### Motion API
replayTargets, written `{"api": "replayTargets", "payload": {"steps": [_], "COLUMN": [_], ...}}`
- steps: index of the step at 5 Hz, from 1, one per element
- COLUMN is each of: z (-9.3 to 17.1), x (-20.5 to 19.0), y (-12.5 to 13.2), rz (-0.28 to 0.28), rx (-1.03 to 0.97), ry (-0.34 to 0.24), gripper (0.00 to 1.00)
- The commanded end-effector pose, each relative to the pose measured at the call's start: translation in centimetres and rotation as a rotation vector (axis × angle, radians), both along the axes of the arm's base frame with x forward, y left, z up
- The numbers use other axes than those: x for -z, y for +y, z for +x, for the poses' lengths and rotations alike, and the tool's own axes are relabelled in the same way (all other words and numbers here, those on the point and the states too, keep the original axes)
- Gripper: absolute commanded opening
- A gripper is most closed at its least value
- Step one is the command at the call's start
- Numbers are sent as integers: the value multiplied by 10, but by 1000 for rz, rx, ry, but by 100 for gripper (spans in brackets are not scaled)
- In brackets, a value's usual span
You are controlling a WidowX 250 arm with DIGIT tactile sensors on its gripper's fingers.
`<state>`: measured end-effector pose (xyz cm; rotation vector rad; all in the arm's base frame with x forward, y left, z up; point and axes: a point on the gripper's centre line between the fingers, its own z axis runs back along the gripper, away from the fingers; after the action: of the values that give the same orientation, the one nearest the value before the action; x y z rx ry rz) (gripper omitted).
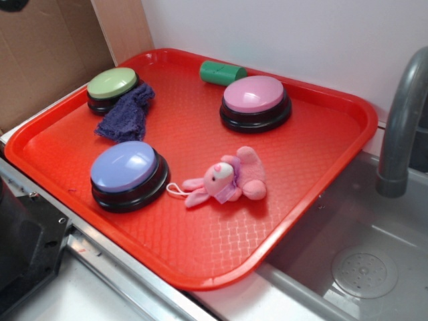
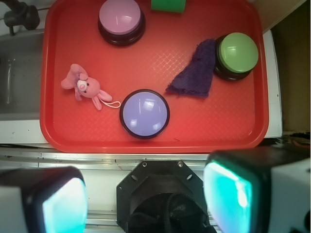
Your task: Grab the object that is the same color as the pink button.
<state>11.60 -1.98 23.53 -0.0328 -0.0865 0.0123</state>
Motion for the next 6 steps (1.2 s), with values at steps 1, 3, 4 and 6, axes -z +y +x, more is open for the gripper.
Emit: {"api": "replayTargets", "payload": {"steps": [1,3,4,6], "z": [0,38,60,94], "x": [0,33,65,136], "y": [0,-22,-39,-77], "rz": [0,54,77,6], "rx": [0,313,403,474], "ry": [0,-104,-177,-235], "gripper": [100,100,100,100]}}
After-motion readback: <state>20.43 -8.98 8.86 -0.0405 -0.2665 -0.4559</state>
